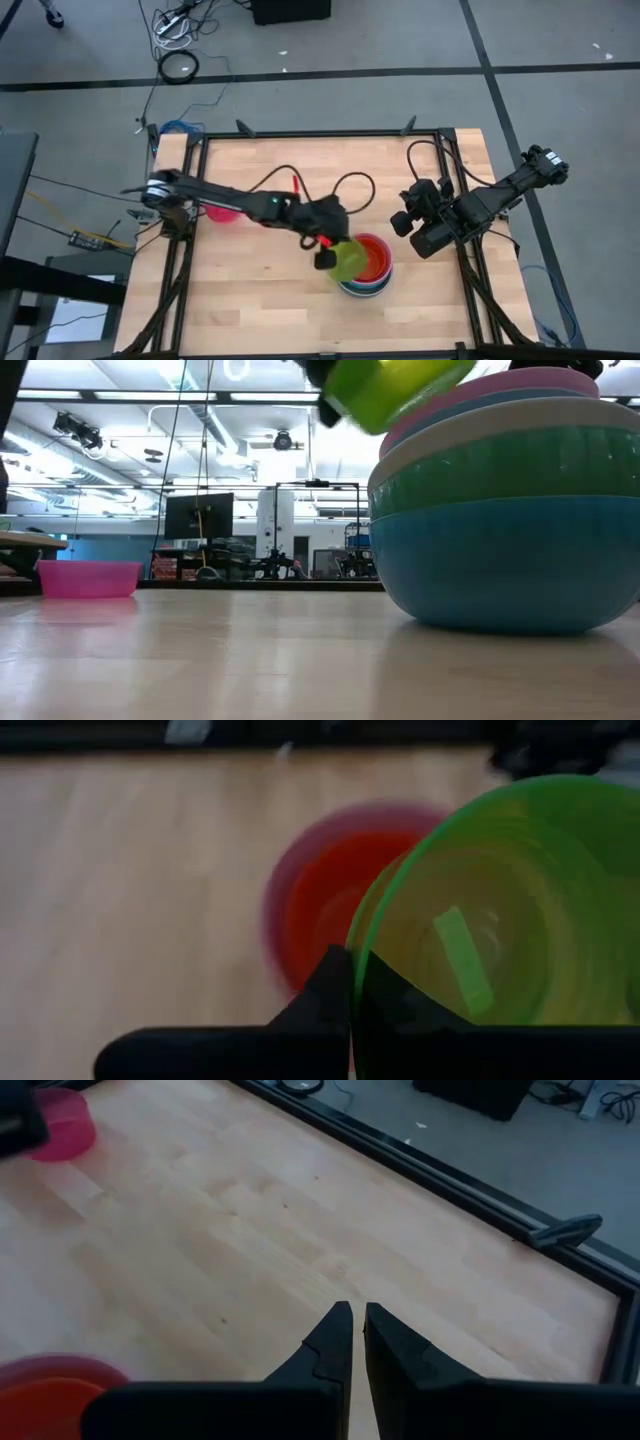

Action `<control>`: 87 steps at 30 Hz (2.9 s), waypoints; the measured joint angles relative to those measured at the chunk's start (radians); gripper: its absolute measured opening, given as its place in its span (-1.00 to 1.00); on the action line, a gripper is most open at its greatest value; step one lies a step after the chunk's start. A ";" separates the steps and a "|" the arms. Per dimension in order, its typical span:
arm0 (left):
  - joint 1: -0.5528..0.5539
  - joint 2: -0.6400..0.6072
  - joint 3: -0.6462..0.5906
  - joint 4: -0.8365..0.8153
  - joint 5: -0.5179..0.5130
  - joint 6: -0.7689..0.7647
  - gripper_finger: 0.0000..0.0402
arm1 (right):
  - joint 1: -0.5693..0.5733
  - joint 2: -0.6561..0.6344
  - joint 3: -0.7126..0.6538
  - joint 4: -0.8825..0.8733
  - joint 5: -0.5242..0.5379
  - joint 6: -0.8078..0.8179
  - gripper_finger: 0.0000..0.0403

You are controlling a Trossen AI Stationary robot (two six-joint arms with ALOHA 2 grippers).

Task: Nest bowls inside each other
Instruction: Stack the green bowl on top of the orange bowl, then stack the red bowl on top of the green bowl

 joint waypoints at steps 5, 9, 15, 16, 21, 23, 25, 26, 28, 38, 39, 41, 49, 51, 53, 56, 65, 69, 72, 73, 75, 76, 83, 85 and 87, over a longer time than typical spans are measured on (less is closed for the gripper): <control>0.000 0.057 0.004 0.109 0.045 -0.052 -0.99 | 0.000 0.000 0.000 -0.015 -0.009 0.020 -0.90; 0.005 0.068 0.003 0.124 0.002 -0.087 -0.94 | 0.000 0.000 0.000 -0.017 -0.011 0.022 -0.90; 0.013 0.071 0.008 0.130 -0.061 -0.109 -0.70 | 0.000 0.000 0.000 -0.017 -0.012 0.025 -0.90; 0.013 0.071 0.016 0.127 -0.061 -0.109 -0.67 | 0.000 0.000 0.000 -0.017 -0.012 0.025 -0.90; 0.013 0.069 0.034 0.131 -0.056 -0.109 -0.59 | 0.000 0.000 0.000 -0.017 -0.013 0.025 -0.90; 0.013 0.070 0.043 0.116 -0.049 -0.109 -0.58 | 0.000 0.000 0.000 -0.017 -0.014 0.024 -0.90; 0.013 0.070 0.065 0.063 -0.049 -0.096 -0.58 | 0.000 0.000 0.000 -0.017 -0.022 0.024 -0.90; 0.013 0.069 0.082 0.004 -0.053 -0.075 -0.58 | 0.000 0.000 0.000 -0.017 -0.024 0.024 -0.90; 0.014 0.064 0.124 -0.189 -0.114 -0.034 -0.58 | 0.000 0.000 0.000 -0.017 -0.034 0.024 -0.90; 0.037 -0.094 -0.021 -1.030 -0.487 -0.158 -0.57 | 0.040 0.005 0.000 -0.016 -0.051 0.059 -0.90; 0.041 -0.144 -0.084 -1.016 -0.479 -0.173 -0.57 | 0.049 0.009 0.000 -0.016 -0.048 0.070 -0.90; 0.049 -0.251 -0.222 -0.965 -0.444 -0.210 -0.57 | 0.064 0.018 -0.001 -0.014 -0.047 0.092 -0.90; 0.056 -0.632 -0.622 -0.675 -0.336 -0.206 -0.57 | 0.086 0.078 -0.001 -0.010 -0.047 0.145 -0.90; 0.061 -0.697 -0.670 -0.646 -0.336 -0.185 -0.57 | 0.081 0.090 -0.001 -0.005 -0.047 0.146 -0.90; 0.071 -0.741 -0.703 -0.635 -0.336 -0.169 -0.57 | 0.073 0.095 -0.001 -0.001 -0.049 0.146 -0.90; 0.083 -0.765 -0.729 -0.639 -0.335 -0.164 -0.57 | 0.060 0.095 -0.001 0.005 -0.050 0.139 -0.90; 0.159 -0.754 -0.728 -0.792 -0.303 -0.426 -0.57 | 0.044 0.095 -0.001 0.027 -0.064 0.094 -0.90; 0.155 -0.755 -0.728 -0.831 -0.262 -0.522 -0.57 | 0.044 0.095 -0.001 0.030 -0.065 0.092 -0.90; 0.156 -0.755 -0.728 -0.821 -0.212 -0.558 -0.57 | 0.044 0.095 -0.001 0.030 -0.065 0.092 -0.90; 0.156 -0.751 -0.728 -0.815 -0.189 -0.573 -0.57 | 0.044 0.095 -0.001 0.032 -0.065 0.091 -0.90; 0.156 -0.738 -0.730 -0.817 -0.159 -0.608 -0.57 | 0.044 0.095 -0.001 0.032 -0.065 0.091 -0.90; 0.156 -0.736 -0.738 -0.813 -0.148 -0.630 -0.57 | 0.044 0.095 -0.001 0.033 -0.065 0.091 -0.90; 0.156 -0.733 -0.847 -0.725 -0.109 -0.716 -0.57 | 0.044 0.095 -0.001 0.044 -0.065 0.072 -0.90; 0.156 -0.732 -0.878 -0.694 -0.111 -0.733 -0.57 | 0.044 0.095 -0.001 0.044 -0.065 0.072 -0.90; 0.156 -0.725 -0.901 -0.672 -0.131 -0.742 -0.57 | 0.043 0.095 -0.001 0.044 -0.065 0.069 -0.90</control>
